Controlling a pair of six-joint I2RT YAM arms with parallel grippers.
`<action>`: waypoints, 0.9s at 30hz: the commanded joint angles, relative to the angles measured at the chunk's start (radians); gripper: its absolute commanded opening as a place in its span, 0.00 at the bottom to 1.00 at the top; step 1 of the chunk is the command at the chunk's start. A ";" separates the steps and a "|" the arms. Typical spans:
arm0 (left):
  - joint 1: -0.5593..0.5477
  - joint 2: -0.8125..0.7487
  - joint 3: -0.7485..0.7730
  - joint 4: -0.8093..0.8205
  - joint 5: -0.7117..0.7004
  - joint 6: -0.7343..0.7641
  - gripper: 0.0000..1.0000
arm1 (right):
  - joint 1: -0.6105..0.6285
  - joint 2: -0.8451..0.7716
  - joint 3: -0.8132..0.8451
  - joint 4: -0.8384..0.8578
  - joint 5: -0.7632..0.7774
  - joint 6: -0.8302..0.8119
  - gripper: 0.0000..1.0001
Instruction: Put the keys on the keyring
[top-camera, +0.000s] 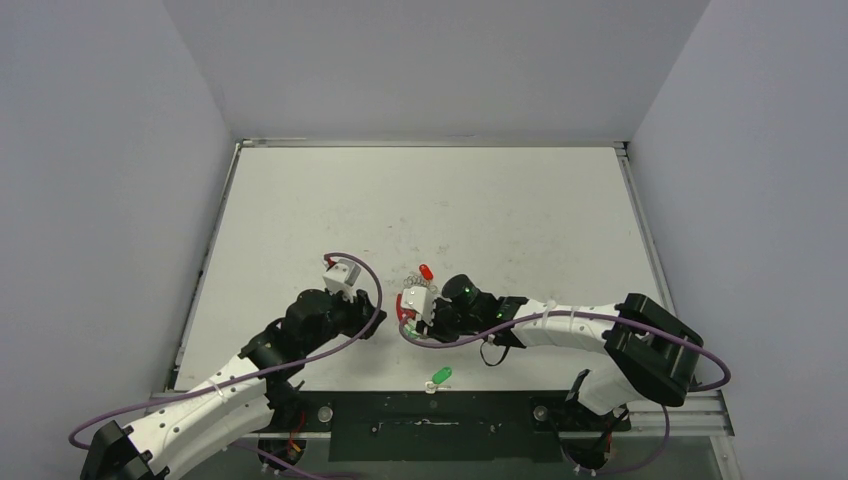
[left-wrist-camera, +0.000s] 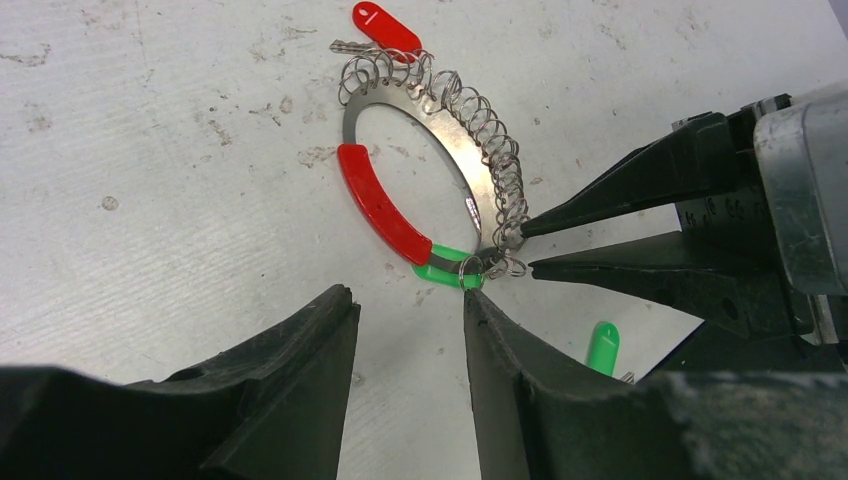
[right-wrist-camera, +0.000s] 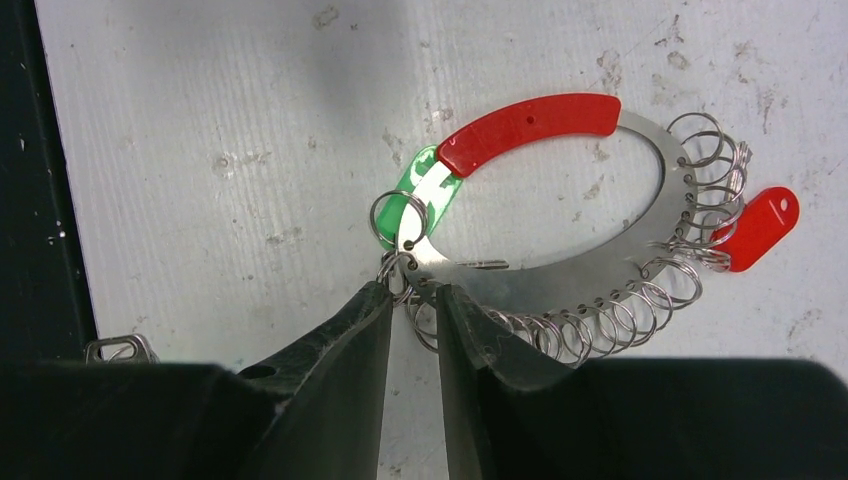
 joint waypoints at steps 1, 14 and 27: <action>-0.003 -0.013 0.001 0.013 -0.014 -0.002 0.42 | 0.014 -0.024 0.026 -0.027 -0.004 -0.044 0.27; -0.004 -0.013 0.004 0.001 -0.021 0.000 0.42 | 0.038 0.058 0.055 -0.049 0.016 -0.050 0.33; -0.003 -0.033 -0.014 -0.012 -0.022 -0.014 0.42 | 0.037 0.086 0.082 -0.054 0.067 -0.039 0.01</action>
